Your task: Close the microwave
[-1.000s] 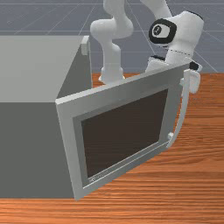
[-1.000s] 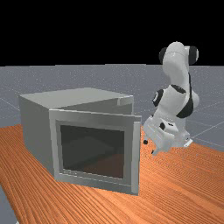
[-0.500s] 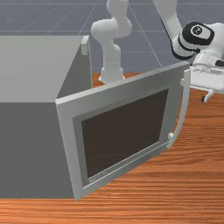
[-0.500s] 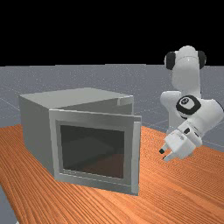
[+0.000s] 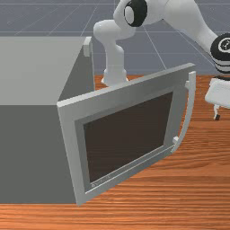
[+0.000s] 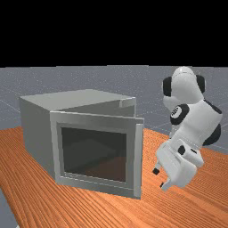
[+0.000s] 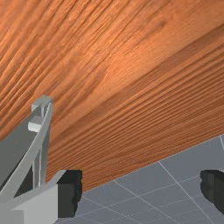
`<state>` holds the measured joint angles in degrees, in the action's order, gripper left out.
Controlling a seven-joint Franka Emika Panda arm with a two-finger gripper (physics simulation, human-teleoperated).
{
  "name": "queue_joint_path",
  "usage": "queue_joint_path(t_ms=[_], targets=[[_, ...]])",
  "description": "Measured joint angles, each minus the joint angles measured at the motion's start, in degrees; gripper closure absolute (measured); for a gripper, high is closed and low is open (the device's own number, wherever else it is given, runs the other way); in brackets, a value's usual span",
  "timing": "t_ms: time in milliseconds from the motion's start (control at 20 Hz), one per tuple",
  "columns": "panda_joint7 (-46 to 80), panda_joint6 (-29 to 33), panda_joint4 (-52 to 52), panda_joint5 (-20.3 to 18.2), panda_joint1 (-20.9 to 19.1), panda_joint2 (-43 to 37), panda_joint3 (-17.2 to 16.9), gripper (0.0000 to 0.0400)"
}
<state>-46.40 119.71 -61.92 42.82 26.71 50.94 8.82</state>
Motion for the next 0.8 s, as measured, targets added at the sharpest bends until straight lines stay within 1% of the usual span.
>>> queue_joint_path(t_ms=[150,200,250,300,350,450,500,550,600,650,700,750,800], targets=[[-5.0,2.8,-10.1,-2.7,-6.2,-6.1,1.5,0.0],[-6.6,3.7,-12.5,-3.5,-7.2,-7.8,2.4,0.0],[-18.1,-12.0,3.1,-10.2,-6.8,-0.1,5.2,0.0],[-19.1,-11.2,-0.4,-11.1,-8.0,-1.9,6.1,0.0],[-18.1,-4.4,-10.6,-11.0,-10.2,-7.5,7.0,0.0],[-18.3,1.8,-19.4,-11.0,-12.5,-12.2,7.5,0.0],[-17.3,6.4,-24.0,-9.8,-13.3,-14.7,7.1,0.0004],[-17.7,8.0,-26.0,-9.7,-14.0,-15.8,7.3,0.0034],[-17.6,13.5,-30.2,-9.8,-15.6,-18.0,7.8,0.004],[-20.0,14.0,-31.4,-8.5,-15.6,-18.6,8.0,0.0038],[-20.7,15.1,-32.8,-8.7,-16.2,-19.4,8.3,0.0043],[-16.7,18.2,-35.4,-6.1,-15.5,-20.9,6.9,0.0058],[-11.6,22.9,-38.5,-0.8,-14.0,-22.3,4.7,0.0055]])
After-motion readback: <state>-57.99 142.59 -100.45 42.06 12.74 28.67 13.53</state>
